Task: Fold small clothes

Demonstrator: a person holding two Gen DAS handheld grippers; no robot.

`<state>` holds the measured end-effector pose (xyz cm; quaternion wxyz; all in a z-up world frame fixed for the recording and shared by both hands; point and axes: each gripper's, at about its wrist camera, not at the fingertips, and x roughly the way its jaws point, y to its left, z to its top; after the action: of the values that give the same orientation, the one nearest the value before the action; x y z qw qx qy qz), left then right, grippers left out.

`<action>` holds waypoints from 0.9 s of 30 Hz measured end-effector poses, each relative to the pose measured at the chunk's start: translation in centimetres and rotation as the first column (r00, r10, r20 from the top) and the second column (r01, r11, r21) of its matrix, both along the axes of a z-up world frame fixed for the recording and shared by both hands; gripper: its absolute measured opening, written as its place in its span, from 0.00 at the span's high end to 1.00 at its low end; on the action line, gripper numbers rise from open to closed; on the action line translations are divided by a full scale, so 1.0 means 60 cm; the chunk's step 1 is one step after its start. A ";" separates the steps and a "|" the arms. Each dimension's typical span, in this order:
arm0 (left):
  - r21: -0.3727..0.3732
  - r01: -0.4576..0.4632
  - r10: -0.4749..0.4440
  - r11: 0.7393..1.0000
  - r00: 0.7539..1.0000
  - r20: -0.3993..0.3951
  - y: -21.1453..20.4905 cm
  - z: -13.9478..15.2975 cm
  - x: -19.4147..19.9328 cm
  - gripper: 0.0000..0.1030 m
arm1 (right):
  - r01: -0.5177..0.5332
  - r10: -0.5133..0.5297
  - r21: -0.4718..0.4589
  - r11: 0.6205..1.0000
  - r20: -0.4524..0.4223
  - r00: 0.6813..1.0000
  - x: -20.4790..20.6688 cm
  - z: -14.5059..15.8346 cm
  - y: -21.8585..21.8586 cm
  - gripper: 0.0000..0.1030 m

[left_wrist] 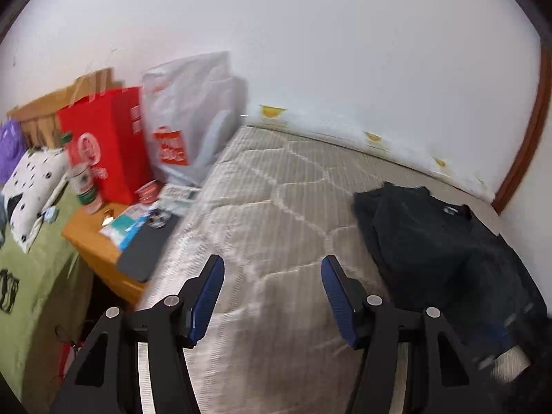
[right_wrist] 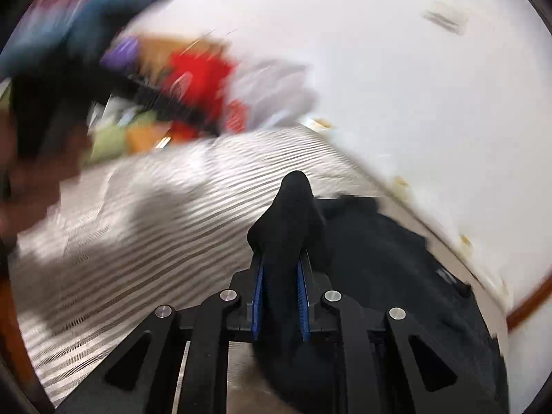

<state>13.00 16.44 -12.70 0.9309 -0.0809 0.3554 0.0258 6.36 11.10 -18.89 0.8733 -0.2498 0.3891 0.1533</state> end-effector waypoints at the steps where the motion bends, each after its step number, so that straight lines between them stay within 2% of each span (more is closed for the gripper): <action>1: -0.008 0.018 -0.018 1.000 1.000 0.000 -0.019 0.005 0.007 0.45 | 0.032 -0.032 0.028 0.999 0.003 0.999 0.008 0.017 -0.020 0.85; 4: -0.028 0.080 -0.080 0.996 0.997 0.003 -0.081 0.019 0.022 0.45 | 0.122 -0.127 0.080 0.989 0.053 0.991 0.017 0.078 -0.096 0.86; 8: -0.040 0.192 -0.191 0.981 0.981 0.016 -0.199 0.030 0.043 0.45 | 0.224 -0.241 0.132 0.966 0.128 0.962 0.010 0.157 -0.210 0.86; 11: -0.039 0.272 -0.272 0.961 0.962 0.020 -0.288 0.035 0.060 0.45 | 0.305 -0.334 0.187 0.934 0.150 0.931 -0.008 0.201 -0.304 0.86; 15: -0.037 0.358 -0.357 0.933 0.934 0.017 -0.393 0.029 0.076 0.45 | 0.427 -0.476 0.260 0.866 0.167 0.864 -0.050 0.235 -0.450 0.86; 19: -0.048 0.415 -0.415 0.909 0.910 0.000 -0.467 0.013 0.087 0.45 | 0.556 -0.606 0.299 0.775 0.102 0.789 -0.097 0.218 -0.583 0.86; 23: -0.048 0.457 -0.458 0.888 0.889 -0.001 -0.514 0.001 0.089 0.45 | 0.676 -0.697 0.350 0.649 -0.083 0.712 -0.140 0.145 -0.707 0.86; 25: -0.038 0.471 -0.471 0.881 0.882 -0.009 -0.532 -0.003 0.089 0.45 | 0.695 -0.694 0.384 0.608 -0.167 0.700 -0.162 0.111 -0.732 0.83; 27: -0.024 0.481 -0.481 0.877 0.876 -0.021 -0.545 -0.005 0.093 0.45 | 0.699 -0.682 0.371 0.612 -0.200 0.704 -0.171 0.091 -0.739 0.79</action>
<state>18.59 -16.28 -12.98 0.9026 0.0016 0.3768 -0.2083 -3.89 -33.25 -13.43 0.8889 0.1160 0.4294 -0.1097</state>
